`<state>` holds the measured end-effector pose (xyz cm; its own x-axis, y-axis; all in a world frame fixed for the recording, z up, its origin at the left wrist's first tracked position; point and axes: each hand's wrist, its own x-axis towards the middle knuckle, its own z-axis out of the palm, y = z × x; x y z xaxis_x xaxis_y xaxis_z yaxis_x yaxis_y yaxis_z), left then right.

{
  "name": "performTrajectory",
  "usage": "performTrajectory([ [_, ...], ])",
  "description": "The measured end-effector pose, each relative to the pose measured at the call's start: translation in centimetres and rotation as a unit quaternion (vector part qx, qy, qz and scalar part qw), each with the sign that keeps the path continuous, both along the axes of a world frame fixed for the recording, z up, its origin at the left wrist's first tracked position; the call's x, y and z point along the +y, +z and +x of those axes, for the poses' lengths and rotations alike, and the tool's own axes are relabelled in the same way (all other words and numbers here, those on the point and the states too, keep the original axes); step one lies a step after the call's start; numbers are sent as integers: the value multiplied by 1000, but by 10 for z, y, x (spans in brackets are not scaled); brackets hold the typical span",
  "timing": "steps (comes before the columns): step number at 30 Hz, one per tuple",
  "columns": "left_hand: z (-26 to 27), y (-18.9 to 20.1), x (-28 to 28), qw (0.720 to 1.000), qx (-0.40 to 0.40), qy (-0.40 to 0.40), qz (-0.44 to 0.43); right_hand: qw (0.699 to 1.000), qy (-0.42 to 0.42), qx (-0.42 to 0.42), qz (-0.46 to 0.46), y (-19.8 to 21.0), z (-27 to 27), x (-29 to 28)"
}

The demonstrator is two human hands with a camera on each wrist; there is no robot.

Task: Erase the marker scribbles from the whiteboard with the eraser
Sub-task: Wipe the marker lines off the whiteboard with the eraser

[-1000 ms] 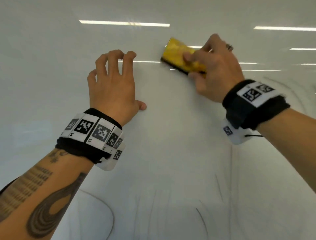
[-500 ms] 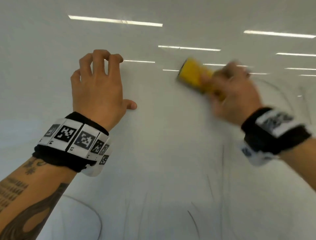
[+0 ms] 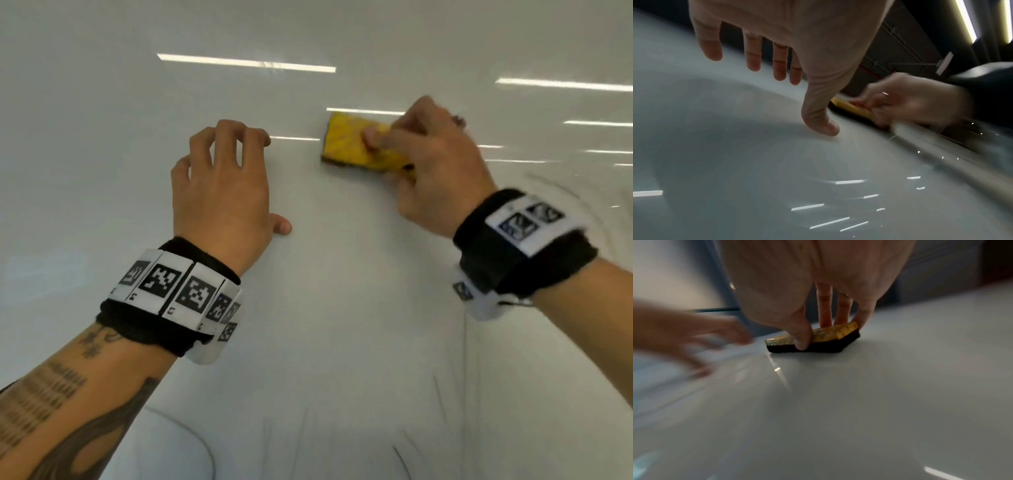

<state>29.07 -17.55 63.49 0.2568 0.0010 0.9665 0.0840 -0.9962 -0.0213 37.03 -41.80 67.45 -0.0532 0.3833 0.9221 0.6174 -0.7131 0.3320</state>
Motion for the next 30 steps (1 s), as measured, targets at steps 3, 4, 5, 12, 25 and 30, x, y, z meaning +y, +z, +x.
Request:
performTrajectory([
  [3,-2,4,-4,1000,13,2,-4,992,11,30,-120,-143,-3,11],
  [4,-3,5,-6,1000,16,4,-4,987,5,47,-152,-186,-11,10],
  [5,-4,5,-7,1000,18,9,-3,982,2,62,-177,-216,-17,7],
  [12,-7,11,-23,998,26,53,24,998,52,38,13,-95,-2,-85],
  [25,23,31,-168,993,20,-24,111,993,3,23,-118,-262,10,-105],
  [30,33,31,-189,990,41,-17,135,999,0,-41,26,-125,58,-190],
])
